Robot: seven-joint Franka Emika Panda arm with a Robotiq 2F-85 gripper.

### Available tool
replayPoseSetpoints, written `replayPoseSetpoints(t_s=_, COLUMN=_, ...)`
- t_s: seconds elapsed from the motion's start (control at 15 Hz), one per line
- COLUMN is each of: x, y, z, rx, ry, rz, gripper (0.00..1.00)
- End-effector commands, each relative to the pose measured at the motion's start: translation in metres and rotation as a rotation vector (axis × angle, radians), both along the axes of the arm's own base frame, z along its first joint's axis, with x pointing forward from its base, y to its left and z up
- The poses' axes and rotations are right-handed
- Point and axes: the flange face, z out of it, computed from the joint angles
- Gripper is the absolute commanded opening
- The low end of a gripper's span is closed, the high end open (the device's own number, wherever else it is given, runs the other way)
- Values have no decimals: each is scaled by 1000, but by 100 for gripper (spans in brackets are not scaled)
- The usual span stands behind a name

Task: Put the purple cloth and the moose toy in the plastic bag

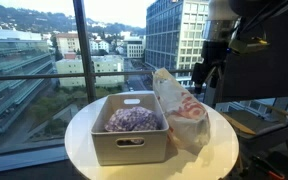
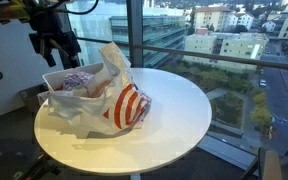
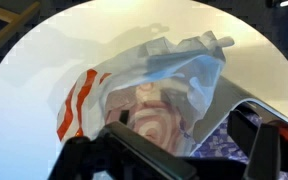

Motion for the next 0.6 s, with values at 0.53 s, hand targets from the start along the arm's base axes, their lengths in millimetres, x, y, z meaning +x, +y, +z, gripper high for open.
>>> replayPoseSetpoints(t_s=0.53, x=28, y=25, z=-7, rx=26, ry=-23, rz=50, gripper=100)
